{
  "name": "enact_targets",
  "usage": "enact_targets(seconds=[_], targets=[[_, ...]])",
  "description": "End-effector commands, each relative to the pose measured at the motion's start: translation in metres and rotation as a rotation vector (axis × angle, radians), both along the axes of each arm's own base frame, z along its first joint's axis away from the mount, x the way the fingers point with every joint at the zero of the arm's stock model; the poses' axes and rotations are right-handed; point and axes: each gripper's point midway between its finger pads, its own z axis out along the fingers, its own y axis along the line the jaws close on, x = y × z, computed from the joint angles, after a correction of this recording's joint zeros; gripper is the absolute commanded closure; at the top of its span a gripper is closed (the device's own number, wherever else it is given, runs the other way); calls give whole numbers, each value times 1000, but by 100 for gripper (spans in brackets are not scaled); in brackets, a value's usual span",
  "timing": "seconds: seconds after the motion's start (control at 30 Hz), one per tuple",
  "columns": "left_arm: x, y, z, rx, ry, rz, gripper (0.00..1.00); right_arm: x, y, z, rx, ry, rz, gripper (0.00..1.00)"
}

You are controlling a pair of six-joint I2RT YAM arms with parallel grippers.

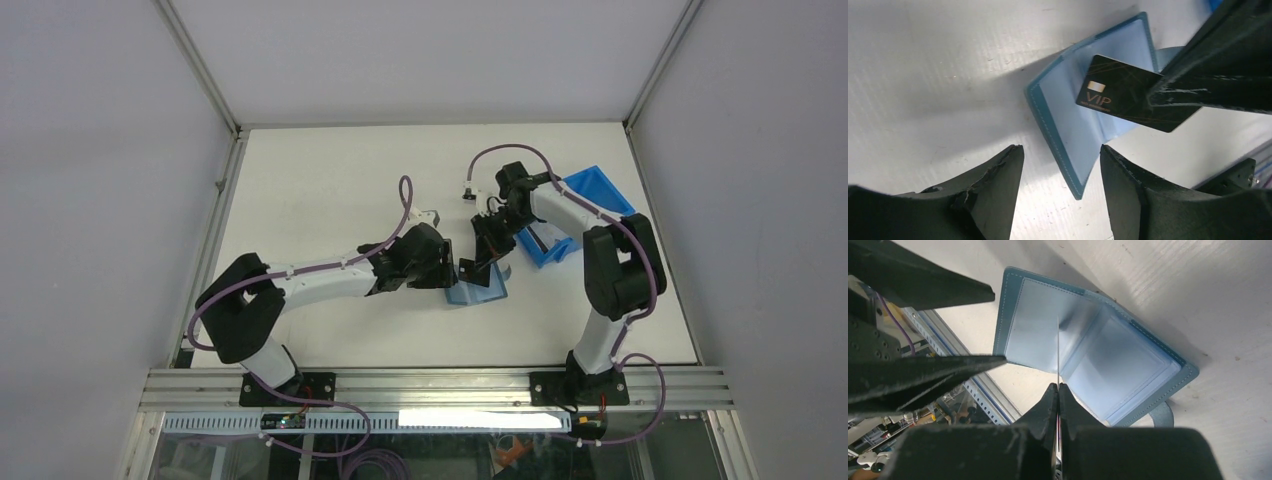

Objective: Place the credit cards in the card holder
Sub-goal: Insert the credit card into the card holder.

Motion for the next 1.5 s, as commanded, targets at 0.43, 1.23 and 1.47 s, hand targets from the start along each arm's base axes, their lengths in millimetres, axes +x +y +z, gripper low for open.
enact_targets(seconds=[0.43, 1.23, 1.47], targets=[[7, -3, -35, -123, 191, 49, 98, 7, 13, 16, 47, -99, -9, 100], [7, 1, -58, -319, 272, 78, 99, 25, -31, -20, -58, -193, -343, 100], [7, 7, -61, -333, 289, 93, 98, 22, -25, -23, -44, -127, -343, 100]])
